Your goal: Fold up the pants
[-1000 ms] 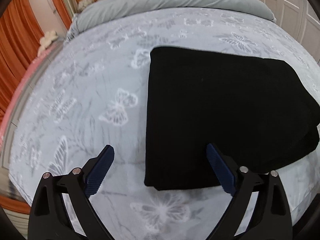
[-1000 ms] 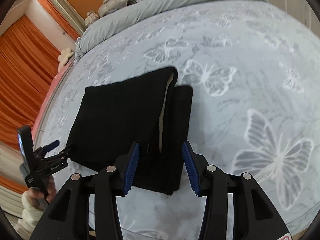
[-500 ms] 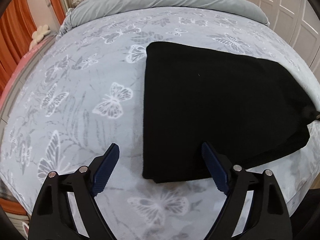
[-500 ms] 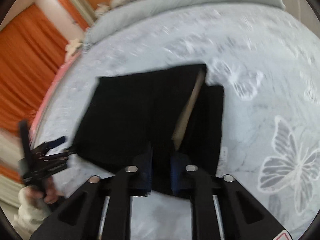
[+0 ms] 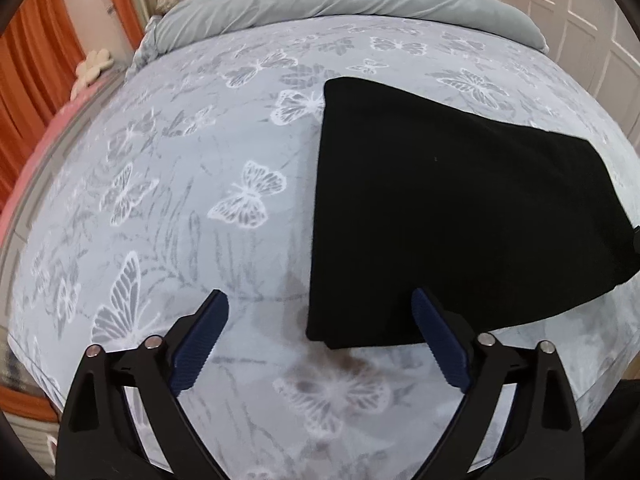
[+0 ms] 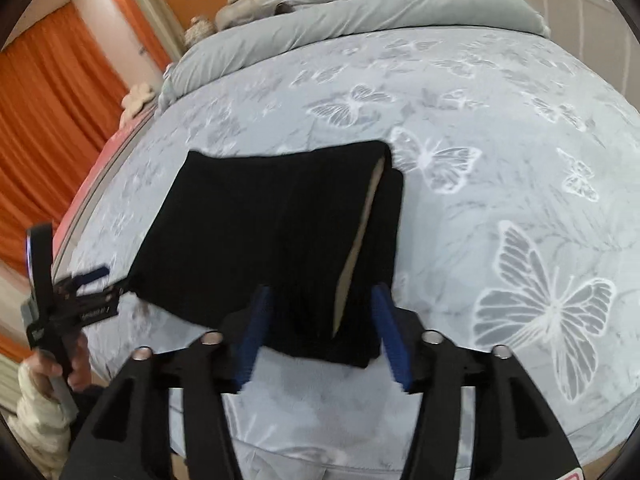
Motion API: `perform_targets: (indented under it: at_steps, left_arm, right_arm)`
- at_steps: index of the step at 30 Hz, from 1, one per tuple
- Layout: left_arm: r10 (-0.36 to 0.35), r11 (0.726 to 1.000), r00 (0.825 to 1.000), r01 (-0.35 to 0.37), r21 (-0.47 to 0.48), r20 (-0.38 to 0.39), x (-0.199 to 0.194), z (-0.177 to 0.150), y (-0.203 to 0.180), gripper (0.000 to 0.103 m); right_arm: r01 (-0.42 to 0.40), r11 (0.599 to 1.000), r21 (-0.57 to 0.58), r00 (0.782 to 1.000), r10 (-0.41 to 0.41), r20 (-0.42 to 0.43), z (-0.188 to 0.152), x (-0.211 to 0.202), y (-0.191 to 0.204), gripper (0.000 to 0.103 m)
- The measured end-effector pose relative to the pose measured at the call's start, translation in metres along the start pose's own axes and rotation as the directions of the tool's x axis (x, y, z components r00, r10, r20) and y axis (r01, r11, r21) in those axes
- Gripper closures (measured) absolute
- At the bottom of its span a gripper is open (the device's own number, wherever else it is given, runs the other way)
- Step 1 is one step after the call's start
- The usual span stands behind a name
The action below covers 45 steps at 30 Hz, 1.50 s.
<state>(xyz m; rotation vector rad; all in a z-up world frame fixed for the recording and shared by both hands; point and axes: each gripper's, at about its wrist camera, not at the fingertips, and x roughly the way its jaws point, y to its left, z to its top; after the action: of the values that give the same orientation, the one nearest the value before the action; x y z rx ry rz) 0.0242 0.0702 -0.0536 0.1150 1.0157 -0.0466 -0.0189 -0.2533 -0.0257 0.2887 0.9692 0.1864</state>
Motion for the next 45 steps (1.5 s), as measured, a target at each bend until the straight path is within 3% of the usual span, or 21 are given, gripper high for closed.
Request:
perform_targets:
  at_steps: [5, 10, 12, 14, 16, 17, 18, 21, 24, 25, 27, 28, 29, 31, 32, 35, 39, 40, 42, 43, 45]
  left_arm:
    - [-0.161, 0.98, 0.984, 0.15, -0.129, -0.079, 0.013, 0.001, 0.018, 0.007]
    - [-0.331, 0.917, 0.935, 0.287, -0.277, -0.127, 0.035, 0.0, 0.032, 0.007]
    - [-0.427, 0.869, 0.897, 0.373, -0.325, -0.114, 0.043, 0.002, 0.033, 0.007]
    - [-0.532, 0.804, 0.839, 0.458, -0.38, -0.115, 0.06, 0.005, 0.032, 0.008]
    - [-0.518, 0.803, 0.851, 0.447, -0.394, -0.091, 0.065, 0.007, 0.031, 0.019]
    - [-0.501, 0.816, 0.862, 0.441, -0.374, -0.08, 0.063, 0.01, 0.03, 0.045]
    - [-0.522, 0.807, 0.849, 0.463, -0.366, -0.078, 0.061, 0.013, 0.029, 0.059]
    - [-0.54, 0.794, 0.841, 0.494, -0.354, -0.038, 0.028, 0.01, 0.035, 0.077]
    - [-0.561, 0.796, 0.826, 0.519, -0.311, -0.057, -0.001, -0.006, 0.036, 0.075]
    - [-0.552, 0.805, 0.83, 0.506, -0.312, -0.077, 0.001, -0.012, 0.035, 0.072]
    - [-0.465, 0.862, 0.877, 0.419, -0.287, -0.118, 0.011, -0.026, 0.031, 0.061]
    - [-0.449, 0.872, 0.886, 0.406, -0.273, -0.118, 0.011, -0.028, 0.029, 0.061]
    - [-0.431, 0.883, 0.897, 0.395, -0.254, -0.103, 0.005, -0.026, 0.028, 0.061]
    - [-0.343, 0.922, 0.939, 0.333, -0.198, -0.017, -0.019, -0.017, 0.029, 0.061]
    - [-0.259, 0.948, 0.964, 0.265, -0.175, 0.057, -0.035, -0.012, 0.029, 0.059]
    - [-0.166, 0.972, 0.974, 0.188, -0.138, 0.156, -0.053, 0.0, 0.024, 0.043]
    - [-0.111, 0.985, 0.985, 0.127, -0.115, 0.131, -0.039, 0.018, 0.011, 0.042]
    - [-0.093, 0.988, 0.99, 0.105, -0.113, 0.109, -0.031, 0.02, 0.007, 0.042]
    - [-0.065, 0.991, 0.995, 0.073, -0.115, 0.07, -0.016, 0.02, 0.006, 0.042]
    - [-0.059, 0.991, 0.997, 0.066, -0.116, 0.058, -0.012, 0.02, 0.006, 0.042]
    - [-0.046, 0.992, 0.998, 0.051, -0.116, 0.046, -0.006, 0.02, 0.005, 0.042]
  right_arm:
    - [-0.022, 0.996, 0.089, 0.997, 0.028, -0.069, 0.003, 0.025, -0.015, 0.034]
    - [-0.041, 0.99, 0.136, 0.99, 0.059, -0.131, -0.001, 0.048, -0.019, 0.026]
    - [-0.056, 0.986, 0.159, 0.985, 0.081, -0.15, -0.002, 0.058, -0.02, 0.022]
    - [-0.087, 0.976, 0.199, 0.979, 0.121, -0.162, -0.003, 0.071, -0.024, 0.023]
    - [-0.109, 0.972, 0.208, 0.979, 0.141, -0.145, -0.001, 0.076, -0.024, 0.043]
    - [-0.135, 0.968, 0.21, 0.976, 0.167, -0.141, 0.003, 0.075, -0.022, 0.06]
    - [-0.162, 0.962, 0.219, 0.972, 0.193, -0.132, 0.006, 0.068, -0.02, 0.066]
    - [-0.257, 0.951, 0.17, 0.957, 0.275, -0.095, 0.013, 0.031, -0.006, 0.069]
    - [-0.233, 0.969, 0.075, 0.962, 0.242, -0.128, 0.004, 0.012, 0.001, 0.062]
    - [-0.181, 0.982, 0.046, 0.969, 0.186, -0.164, -0.002, 0.02, -0.001, 0.057]
    - [-0.001, 0.999, 0.042, 0.972, 0.011, -0.236, -0.012, 0.045, -0.014, 0.04]
    - [-0.019, 0.997, 0.073, 0.973, 0.035, -0.227, -0.012, 0.046, -0.018, 0.04]
    - [-0.035, 0.995, 0.096, 0.981, 0.053, -0.189, -0.008, 0.038, -0.017, 0.04]
    - [0.026, 0.999, 0.029, 0.998, -0.024, -0.065, 0.002, 0.014, -0.005, 0.037]
    - [0.05, 0.999, 0.006, 0.999, -0.05, -0.009, 0.005, 0.005, 0.0, 0.035]
    - [0.07, 0.998, -0.005, 0.994, -0.069, 0.087, 0.024, -0.001, 0.01, 0.022]
    - [0.117, 0.993, -0.002, 0.993, -0.117, 0.011, 0.051, 0.048, 0.014, 0.023]
    - [0.134, 0.991, -0.007, 0.991, -0.134, -0.008, 0.059, 0.06, 0.013, 0.027]
    - [0.121, 0.993, -0.007, 0.991, -0.122, -0.054, 0.058, 0.081, 0.01, 0.074]
    - [0.055, 0.998, 0.015, 0.997, -0.054, -0.056, 0.061, 0.08, 0.015, 0.08]
    - [0.047, 0.998, -0.046, 0.999, -0.046, 0.008, 0.062, 0.06, 0.037, 0.081]
